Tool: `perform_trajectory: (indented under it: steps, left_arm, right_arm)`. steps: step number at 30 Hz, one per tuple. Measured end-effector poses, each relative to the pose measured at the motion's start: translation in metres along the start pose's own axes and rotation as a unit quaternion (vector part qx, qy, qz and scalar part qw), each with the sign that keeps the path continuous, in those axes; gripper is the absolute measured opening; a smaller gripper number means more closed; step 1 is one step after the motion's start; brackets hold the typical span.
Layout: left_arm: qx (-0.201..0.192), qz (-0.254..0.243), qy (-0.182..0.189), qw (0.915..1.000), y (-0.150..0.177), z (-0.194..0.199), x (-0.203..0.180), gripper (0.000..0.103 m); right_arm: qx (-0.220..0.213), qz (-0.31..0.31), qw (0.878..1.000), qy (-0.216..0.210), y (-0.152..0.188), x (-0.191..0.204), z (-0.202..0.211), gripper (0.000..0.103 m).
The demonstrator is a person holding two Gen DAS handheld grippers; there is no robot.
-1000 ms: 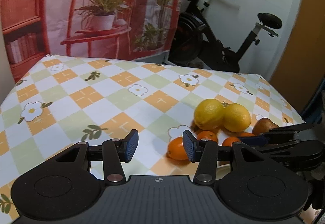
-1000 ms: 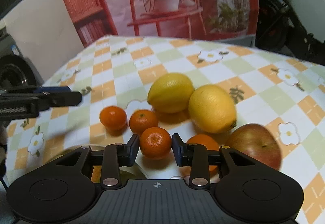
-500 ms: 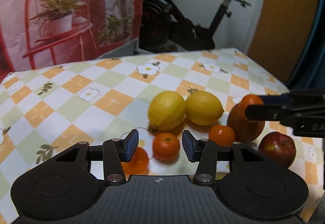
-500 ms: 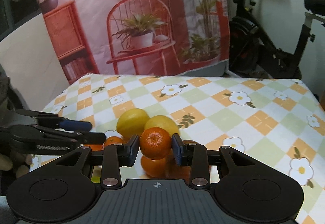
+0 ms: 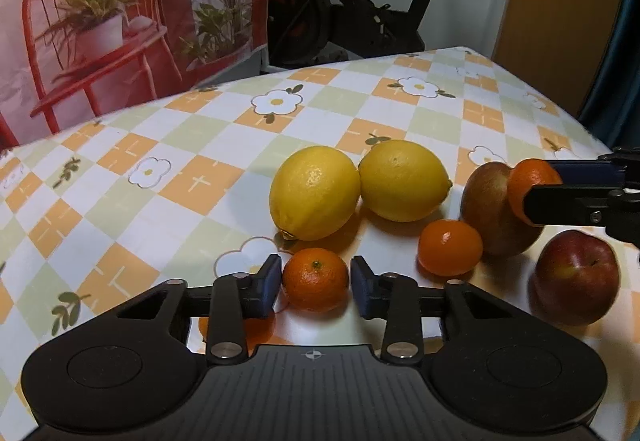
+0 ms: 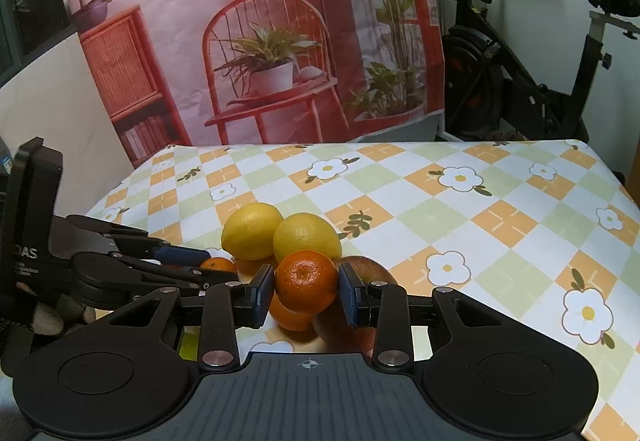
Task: Organize fruits
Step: 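Carry both held tangerines over the white plate with both tools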
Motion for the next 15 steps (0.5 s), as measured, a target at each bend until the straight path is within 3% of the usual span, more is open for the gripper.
perform_trajectory:
  steps: [7,15]
  left_arm:
    - [-0.015,-0.005,-0.004,0.9999,0.002,0.013,-0.002,0.038]
    - [-0.042,0.005,0.013,0.9990,0.008,0.056,-0.003,0.038]
  right_arm:
    - [0.001,-0.003,1.000,-0.005,0.003,0.003,0.002,0.032]
    - [-0.004,0.003,1.000,-0.013,0.004,0.014,0.011,0.032]
Point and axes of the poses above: each gripper's, at about its wrist camera, not at the fingertips, and z roughly against the way its jaws point, x to its left, y to its underside, the point moved 1 cm from there along -z, roughly the way its jaws point, and after that the axes turned 14 degrees about z, right-handed, at the moved point
